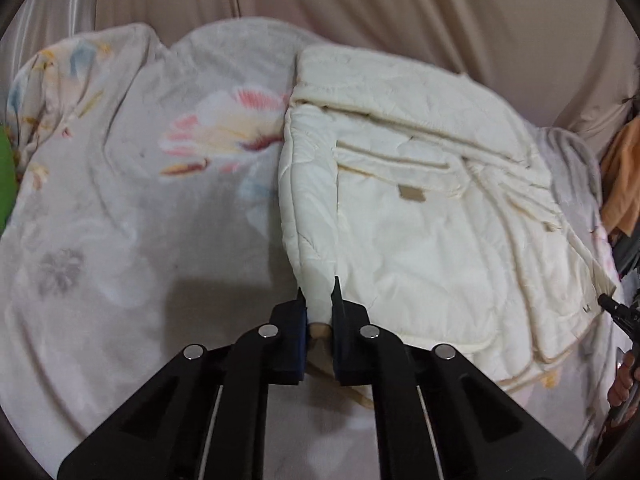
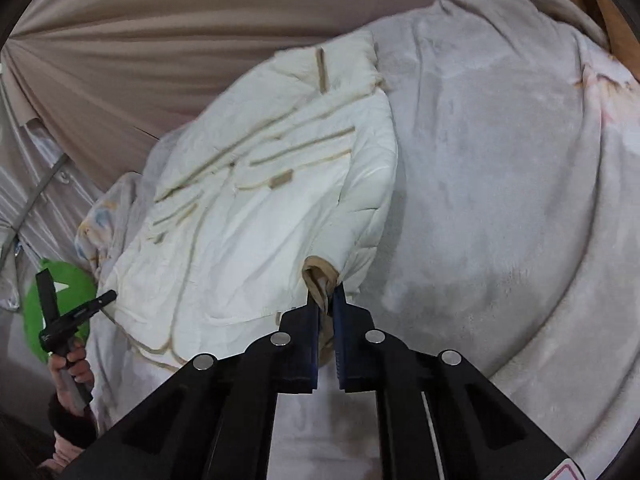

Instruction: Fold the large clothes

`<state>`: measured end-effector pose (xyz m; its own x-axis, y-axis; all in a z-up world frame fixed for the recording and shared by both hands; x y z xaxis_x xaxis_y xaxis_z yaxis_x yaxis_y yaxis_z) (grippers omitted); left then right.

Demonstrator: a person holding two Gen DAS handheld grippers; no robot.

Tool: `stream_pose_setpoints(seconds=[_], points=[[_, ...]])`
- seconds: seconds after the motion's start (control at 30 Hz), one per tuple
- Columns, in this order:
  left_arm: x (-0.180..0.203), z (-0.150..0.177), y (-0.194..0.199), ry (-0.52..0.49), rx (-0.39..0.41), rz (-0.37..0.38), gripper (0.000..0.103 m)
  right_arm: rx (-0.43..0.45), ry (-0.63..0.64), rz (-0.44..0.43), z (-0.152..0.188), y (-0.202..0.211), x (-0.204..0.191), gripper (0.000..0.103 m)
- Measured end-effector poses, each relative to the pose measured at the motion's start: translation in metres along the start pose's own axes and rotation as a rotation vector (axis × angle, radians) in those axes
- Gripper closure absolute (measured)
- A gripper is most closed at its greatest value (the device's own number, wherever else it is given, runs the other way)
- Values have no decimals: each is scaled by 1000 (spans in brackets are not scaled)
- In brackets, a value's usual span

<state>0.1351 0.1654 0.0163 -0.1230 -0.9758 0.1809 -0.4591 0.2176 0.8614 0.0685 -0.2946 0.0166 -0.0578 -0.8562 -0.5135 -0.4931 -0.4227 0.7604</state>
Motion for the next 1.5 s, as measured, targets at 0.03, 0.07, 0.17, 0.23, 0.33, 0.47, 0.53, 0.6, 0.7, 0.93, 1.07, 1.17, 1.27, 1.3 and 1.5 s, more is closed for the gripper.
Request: stream_pose_setpoints(seconds=[0.03, 0.07, 0.17, 0.23, 0.33, 0.47, 0.53, 0.6, 0.7, 0.93, 1.07, 1.17, 1.27, 1.3, 1.5], points=[[0, 4, 12, -8, 12, 14, 96, 34, 14, -16, 4, 17, -6, 98], [1, 9, 22, -20, 17, 26, 96, 60, 28, -20, 8, 32, -9, 99], [7, 36, 49, -75, 17, 23, 96, 123, 80, -21, 35, 76, -17, 101], [10, 63, 63, -106, 2, 23, 96, 135, 107, 8, 62, 93, -15, 101], [3, 110, 71, -106, -49, 35, 96, 101, 86, 68, 110, 101, 0, 101], [-15, 168, 61, -34, -125, 24, 96, -27, -14, 117, 181, 84, 23, 101], [-22, 181, 55, 2, -138, 44, 94, -105, -48, 132, 202, 68, 35, 101], [-26, 184, 54, 25, -128, 53, 88, -152, -84, 144, 209, 57, 46, 103], [-33, 172, 70, 73, -111, 113, 85, -113, -170, 78, 200, 72, 56, 94], [-23, 101, 156, 40, 219, 111, 60, 263, -76, 91, 109, 159, 24, 44], [5, 40, 142, -21, 254, 76, 60, 315, 77, 76, 34, 145, -34, 42], [27, 1, 110, -43, 224, 53, 60, 297, 150, 66, -15, 112, -61, 38], [48, -32, 74, -71, 186, 36, 60, 239, 195, 65, -62, 70, -80, 34], [55, -40, 61, -85, 174, 27, 60, 222, 193, 73, -76, 57, -79, 32], [83, -90, -6, -133, 132, -35, 60, 72, 29, 59, -145, -37, -46, 32]])
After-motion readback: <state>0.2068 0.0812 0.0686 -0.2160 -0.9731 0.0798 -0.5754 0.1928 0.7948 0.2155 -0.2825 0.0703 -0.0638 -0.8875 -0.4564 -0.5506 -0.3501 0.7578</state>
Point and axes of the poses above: each gripper's, at about its wrist camera, not at the fingertips, and y roughly against the way its jaws point, x to its right, z to its underside, the point moved 5 cm from there along -y, roughly the way its jaws point, and after that the axes turned 12 degrees about -x, right-handed, at the moved point
